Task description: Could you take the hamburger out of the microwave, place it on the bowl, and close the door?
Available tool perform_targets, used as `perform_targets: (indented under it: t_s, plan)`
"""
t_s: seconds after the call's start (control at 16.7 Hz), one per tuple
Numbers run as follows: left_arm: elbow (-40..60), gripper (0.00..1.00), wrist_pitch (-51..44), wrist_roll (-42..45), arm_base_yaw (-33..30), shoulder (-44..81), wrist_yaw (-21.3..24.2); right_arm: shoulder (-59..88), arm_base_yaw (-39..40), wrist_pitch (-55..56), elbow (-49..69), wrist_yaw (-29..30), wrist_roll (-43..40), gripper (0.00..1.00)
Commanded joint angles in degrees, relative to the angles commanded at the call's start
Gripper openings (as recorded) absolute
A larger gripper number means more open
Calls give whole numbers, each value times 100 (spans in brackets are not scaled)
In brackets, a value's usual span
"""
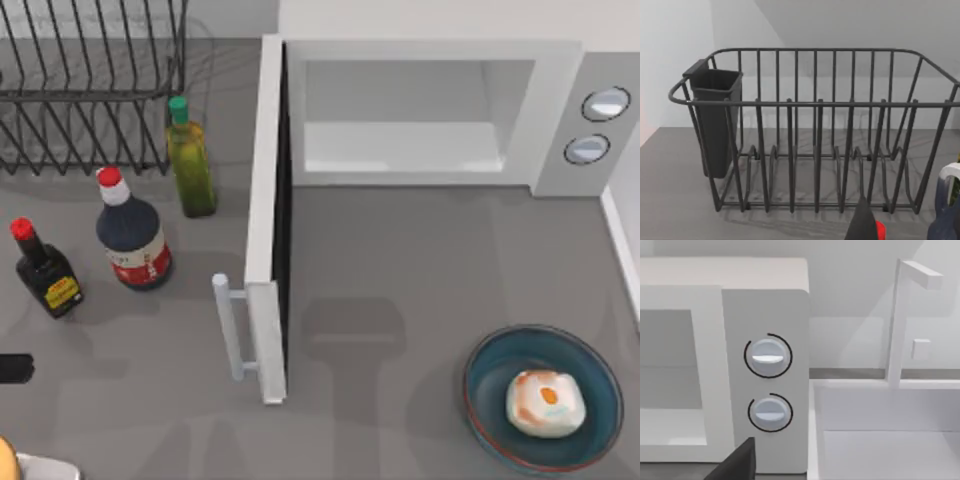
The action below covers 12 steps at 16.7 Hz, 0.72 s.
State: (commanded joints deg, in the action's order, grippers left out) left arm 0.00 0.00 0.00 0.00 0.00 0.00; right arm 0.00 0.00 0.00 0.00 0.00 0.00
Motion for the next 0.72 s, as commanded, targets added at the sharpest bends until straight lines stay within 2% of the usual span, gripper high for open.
perform_targets:
  t_s: [0.12, 0.18, 0.72]
  plan:
    - [0, 2, 0, 0, 0, 0, 0, 0, 0, 0, 0, 0, 0, 100]
    - [0, 0, 0, 0, 0, 0, 0, 0, 0, 0, 0, 0, 0, 100]
    - [-3, 0, -8, 0, -19, -12, -19, 0, 0, 0, 0, 0, 0, 100]
